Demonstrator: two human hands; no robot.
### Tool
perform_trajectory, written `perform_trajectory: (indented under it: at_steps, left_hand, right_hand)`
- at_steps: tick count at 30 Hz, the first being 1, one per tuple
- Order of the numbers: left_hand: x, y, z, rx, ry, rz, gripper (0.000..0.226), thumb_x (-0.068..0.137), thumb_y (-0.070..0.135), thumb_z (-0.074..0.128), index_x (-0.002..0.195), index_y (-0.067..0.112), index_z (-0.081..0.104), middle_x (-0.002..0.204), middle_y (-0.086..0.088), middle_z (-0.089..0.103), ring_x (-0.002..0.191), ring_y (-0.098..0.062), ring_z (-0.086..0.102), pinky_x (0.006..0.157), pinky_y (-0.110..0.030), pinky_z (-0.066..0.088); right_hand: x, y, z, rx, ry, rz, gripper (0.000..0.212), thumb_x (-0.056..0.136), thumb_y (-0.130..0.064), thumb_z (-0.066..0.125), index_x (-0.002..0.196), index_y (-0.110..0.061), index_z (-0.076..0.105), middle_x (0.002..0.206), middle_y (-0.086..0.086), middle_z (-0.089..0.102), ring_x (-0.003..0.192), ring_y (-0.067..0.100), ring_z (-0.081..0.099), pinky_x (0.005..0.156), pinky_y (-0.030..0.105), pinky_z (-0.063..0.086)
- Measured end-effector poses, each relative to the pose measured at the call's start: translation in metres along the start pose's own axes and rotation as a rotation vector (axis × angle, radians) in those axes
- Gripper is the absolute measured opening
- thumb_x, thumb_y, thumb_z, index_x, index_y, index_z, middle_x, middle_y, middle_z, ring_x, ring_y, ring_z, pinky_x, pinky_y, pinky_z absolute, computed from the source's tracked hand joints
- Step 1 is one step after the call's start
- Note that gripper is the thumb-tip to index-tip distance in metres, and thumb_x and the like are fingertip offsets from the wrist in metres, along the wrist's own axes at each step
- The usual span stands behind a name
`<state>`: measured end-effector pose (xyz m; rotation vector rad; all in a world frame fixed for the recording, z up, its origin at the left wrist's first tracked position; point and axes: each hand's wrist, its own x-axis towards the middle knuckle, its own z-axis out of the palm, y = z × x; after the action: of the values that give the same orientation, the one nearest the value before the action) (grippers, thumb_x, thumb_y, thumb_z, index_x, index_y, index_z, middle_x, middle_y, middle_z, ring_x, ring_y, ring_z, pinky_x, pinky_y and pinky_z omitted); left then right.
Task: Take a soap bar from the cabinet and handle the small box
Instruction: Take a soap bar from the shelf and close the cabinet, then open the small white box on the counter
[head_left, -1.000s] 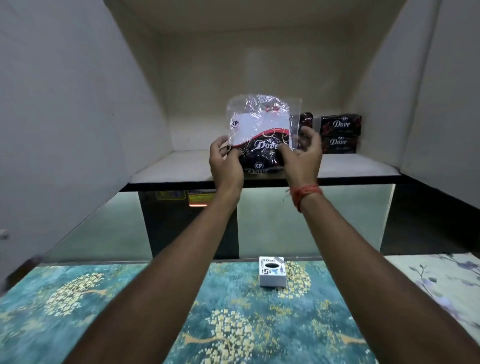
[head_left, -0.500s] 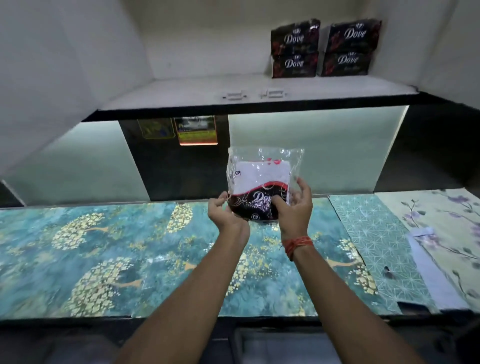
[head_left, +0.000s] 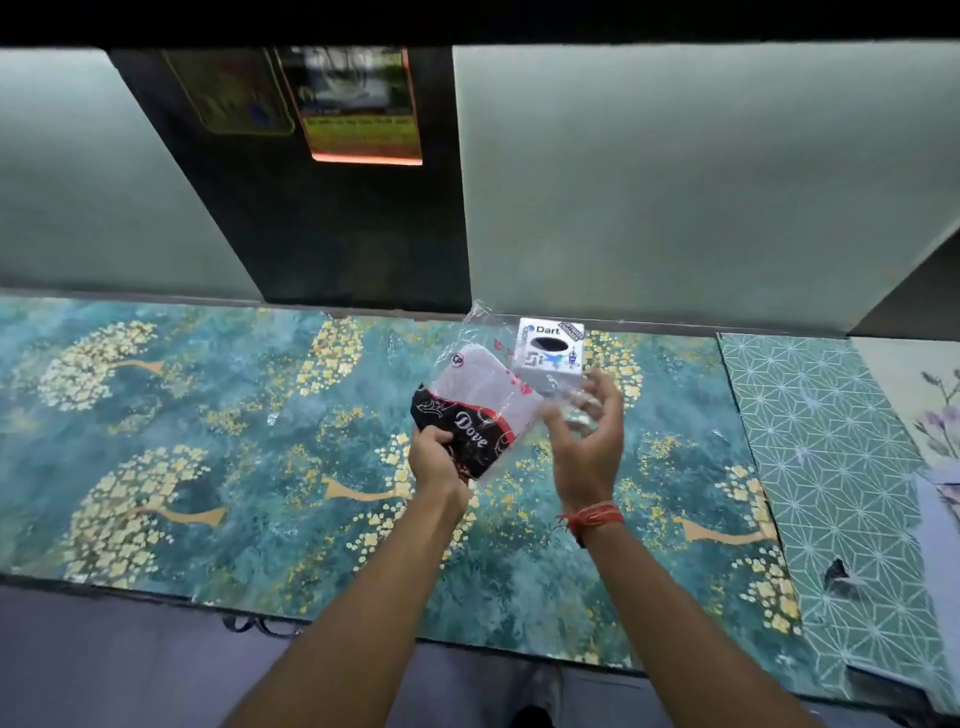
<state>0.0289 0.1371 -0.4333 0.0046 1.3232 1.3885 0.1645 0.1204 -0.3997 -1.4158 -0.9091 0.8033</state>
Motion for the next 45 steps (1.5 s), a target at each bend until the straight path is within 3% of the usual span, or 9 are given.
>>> perform_trajectory:
  at_steps: [5, 8, 14, 18, 20, 25, 35, 39, 45]
  left_hand:
    - [0.027, -0.001, -0.012, 0.155, 0.049, 0.016, 0.023, 0.077, 0.007, 0.04, 0.091, 0.016, 0.057, 0.083, -0.008, 0.059, 0.077, -0.028, 0.056, 0.069, -0.037, 0.05]
    - [0.029, 0.001, -0.011, 0.2, 0.036, -0.044, 0.013, 0.08, 0.011, 0.04, 0.079, 0.014, 0.053, 0.071, -0.006, 0.059, 0.063, -0.025, 0.058, 0.06, -0.03, 0.049]
    - [0.054, -0.002, -0.009, 0.185, 0.006, -0.042, 0.012, 0.076, 0.015, 0.043, 0.081, 0.011, 0.054, 0.077, -0.009, 0.054, 0.068, -0.026, 0.054, 0.064, -0.035, 0.046]
    - [0.068, -0.01, -0.005, 0.227, 0.023, -0.067, 0.02, 0.085, 0.02, 0.04, 0.082, 0.011, 0.058, 0.076, -0.008, 0.06, 0.068, -0.027, 0.057, 0.064, -0.035, 0.047]
    - [0.073, -0.01, -0.002, 0.232, -0.011, -0.082, 0.026, 0.089, 0.029, 0.039, 0.079, 0.013, 0.058, 0.074, -0.007, 0.061, 0.066, -0.025, 0.058, 0.062, -0.033, 0.046]
    - [0.081, -0.009, 0.006, 0.311, -0.098, -0.087, 0.029, 0.095, 0.032, 0.043, 0.075, 0.015, 0.057, 0.065, -0.004, 0.06, 0.056, -0.02, 0.06, 0.056, -0.029, 0.047]
    - [0.128, 0.029, -0.005, 0.503, 0.253, 0.041, 0.015, 0.095, 0.021, 0.044, 0.088, 0.013, 0.056, 0.099, -0.017, 0.065, 0.092, -0.033, 0.064, 0.086, -0.051, 0.056]
    - [0.138, 0.05, -0.02, 0.776, 0.451, 0.121, 0.033, 0.099, 0.027, 0.042, 0.12, 0.006, 0.055, 0.12, -0.019, 0.064, 0.102, -0.037, 0.064, 0.091, -0.05, 0.053]
    - [0.138, 0.062, -0.01, 1.204, 0.56, 0.183, 0.071, 0.091, 0.044, 0.055, 0.144, 0.004, 0.031, 0.15, -0.022, 0.032, 0.136, -0.041, 0.034, 0.107, -0.056, 0.032]
  right_hand:
    - [0.054, -0.005, 0.012, -0.211, -0.119, -0.197, 0.018, 0.089, -0.003, 0.059, 0.102, -0.006, 0.072, 0.092, 0.008, 0.072, 0.08, 0.016, 0.067, 0.076, 0.026, 0.056]
    - [0.073, 0.003, 0.026, -0.505, -0.491, -0.052, 0.019, 0.09, -0.006, 0.059, 0.103, -0.005, 0.074, 0.094, 0.008, 0.073, 0.082, 0.022, 0.066, 0.083, 0.034, 0.057]
    - [0.084, 0.027, 0.036, -0.552, -0.74, 0.274, 0.042, 0.093, -0.037, 0.05, 0.092, 0.003, 0.063, 0.092, 0.022, 0.067, 0.08, 0.023, 0.057, 0.08, 0.048, 0.054]
    - [0.09, 0.026, 0.038, -0.42, -0.793, 0.462, 0.055, 0.082, -0.057, 0.06, 0.091, -0.003, 0.062, 0.09, 0.018, 0.066, 0.078, 0.02, 0.061, 0.069, 0.029, 0.048]
    - [0.091, 0.026, 0.039, -0.412, -0.815, 0.444, 0.03, 0.085, -0.04, 0.068, 0.095, -0.011, 0.067, 0.092, 0.004, 0.071, 0.075, 0.012, 0.064, 0.061, 0.019, 0.047]
    - [0.093, 0.039, 0.044, -0.319, -0.69, 0.433, 0.029, 0.081, -0.004, 0.073, 0.108, -0.002, 0.065, 0.108, 0.014, 0.07, 0.093, 0.025, 0.068, 0.079, 0.035, 0.057]
    - [0.123, 0.036, 0.01, 0.314, -0.217, 0.585, 0.04, 0.065, -0.007, 0.069, 0.105, -0.002, 0.062, 0.099, 0.017, 0.069, 0.08, 0.03, 0.066, 0.07, 0.041, 0.06]
    - [0.122, 0.051, -0.013, 0.331, -0.237, 0.767, 0.077, 0.052, -0.02, 0.07, 0.126, -0.006, 0.058, 0.118, 0.02, 0.064, 0.105, 0.038, 0.062, 0.089, 0.065, 0.049]
    - [0.09, 0.083, -0.005, 0.236, -0.341, 0.907, 0.058, 0.055, -0.019, 0.066, 0.112, -0.01, 0.063, 0.11, 0.02, 0.066, 0.101, 0.038, 0.062, 0.096, 0.068, 0.043]
